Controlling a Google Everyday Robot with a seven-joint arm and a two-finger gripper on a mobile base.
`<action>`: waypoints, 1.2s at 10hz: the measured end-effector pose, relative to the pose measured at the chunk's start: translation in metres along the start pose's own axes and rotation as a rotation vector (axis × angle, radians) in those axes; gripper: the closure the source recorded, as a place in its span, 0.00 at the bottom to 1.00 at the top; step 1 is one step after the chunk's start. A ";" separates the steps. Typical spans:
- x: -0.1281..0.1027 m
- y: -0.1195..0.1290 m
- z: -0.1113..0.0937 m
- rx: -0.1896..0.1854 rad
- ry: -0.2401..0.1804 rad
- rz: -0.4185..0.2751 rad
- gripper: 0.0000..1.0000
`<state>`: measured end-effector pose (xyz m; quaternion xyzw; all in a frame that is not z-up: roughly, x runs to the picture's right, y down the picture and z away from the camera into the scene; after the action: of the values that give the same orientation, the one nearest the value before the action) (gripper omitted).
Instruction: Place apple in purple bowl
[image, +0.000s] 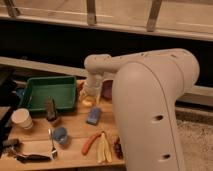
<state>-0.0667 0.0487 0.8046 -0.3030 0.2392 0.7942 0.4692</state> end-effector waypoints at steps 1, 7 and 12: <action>-0.023 -0.009 -0.013 0.004 -0.046 0.032 1.00; -0.041 -0.020 -0.025 0.000 -0.075 0.068 1.00; -0.064 -0.026 -0.055 -0.083 -0.180 0.112 1.00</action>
<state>-0.0053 -0.0146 0.8088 -0.2357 0.1795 0.8525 0.4306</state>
